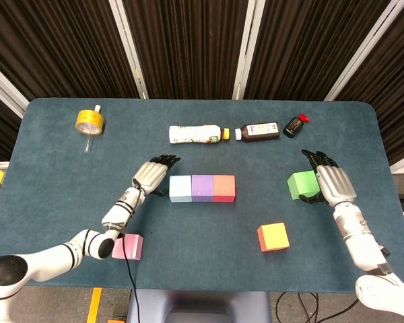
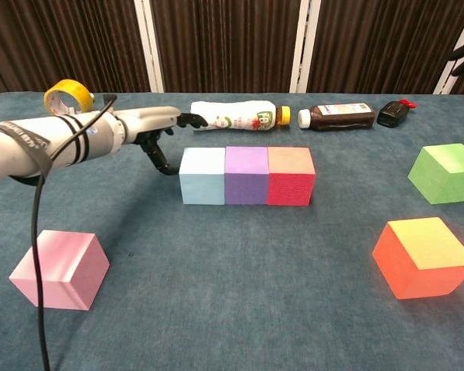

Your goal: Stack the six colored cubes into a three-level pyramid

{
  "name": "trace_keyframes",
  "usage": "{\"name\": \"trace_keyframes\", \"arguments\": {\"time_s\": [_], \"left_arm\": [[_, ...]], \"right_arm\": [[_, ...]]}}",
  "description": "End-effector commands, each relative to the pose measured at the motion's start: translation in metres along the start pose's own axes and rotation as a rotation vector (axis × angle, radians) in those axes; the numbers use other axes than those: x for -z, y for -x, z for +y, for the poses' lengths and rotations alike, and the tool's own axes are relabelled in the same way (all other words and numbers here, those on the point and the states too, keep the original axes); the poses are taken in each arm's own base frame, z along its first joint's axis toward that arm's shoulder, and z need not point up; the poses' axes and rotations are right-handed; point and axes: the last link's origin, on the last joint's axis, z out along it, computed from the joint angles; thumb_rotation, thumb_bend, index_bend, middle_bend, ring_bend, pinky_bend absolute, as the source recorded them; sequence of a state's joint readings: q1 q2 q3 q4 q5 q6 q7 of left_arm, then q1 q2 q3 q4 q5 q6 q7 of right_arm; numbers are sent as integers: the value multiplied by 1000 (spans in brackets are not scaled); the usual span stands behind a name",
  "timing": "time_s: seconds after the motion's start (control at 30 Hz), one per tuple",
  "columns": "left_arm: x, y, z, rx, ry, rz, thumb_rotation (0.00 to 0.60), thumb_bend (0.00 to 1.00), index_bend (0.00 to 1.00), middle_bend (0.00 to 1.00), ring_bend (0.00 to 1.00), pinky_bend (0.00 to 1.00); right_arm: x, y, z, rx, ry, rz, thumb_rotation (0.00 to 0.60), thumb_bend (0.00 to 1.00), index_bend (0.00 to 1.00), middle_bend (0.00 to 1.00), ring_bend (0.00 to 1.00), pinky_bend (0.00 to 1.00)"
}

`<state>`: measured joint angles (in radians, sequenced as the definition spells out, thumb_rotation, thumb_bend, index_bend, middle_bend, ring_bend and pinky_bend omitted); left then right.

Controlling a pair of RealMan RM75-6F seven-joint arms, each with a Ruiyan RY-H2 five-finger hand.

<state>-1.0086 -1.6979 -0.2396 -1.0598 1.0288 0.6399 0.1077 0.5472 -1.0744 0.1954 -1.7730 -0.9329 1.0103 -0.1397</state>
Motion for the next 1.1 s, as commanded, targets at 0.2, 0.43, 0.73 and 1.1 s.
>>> {"name": "trace_keyframes", "arguments": {"time_s": [0.2,0.43,0.73,1.1], "left_arm": [[-7,-1,9,0,16,4,600,335,0,18,0,132],[-5,-2,2,1,-4,6,600,336,0,18,0,132],[27,-12,-29,23,-50,70,600,335,0,23,0,132],[100,-33,-78,75,-125,226,600,333,59,60,23,132]], "right_arm": [[2,-2,4,-3,9,8,600,262,111,211,89,230],[3,0,6,-3,14,1,600,262,111,211,89,230],[4,6,8,12,2,-42,600,262,118,208,89,230],[-22,15,25,154,3,-115,600,262,211,208,88,230]]}}
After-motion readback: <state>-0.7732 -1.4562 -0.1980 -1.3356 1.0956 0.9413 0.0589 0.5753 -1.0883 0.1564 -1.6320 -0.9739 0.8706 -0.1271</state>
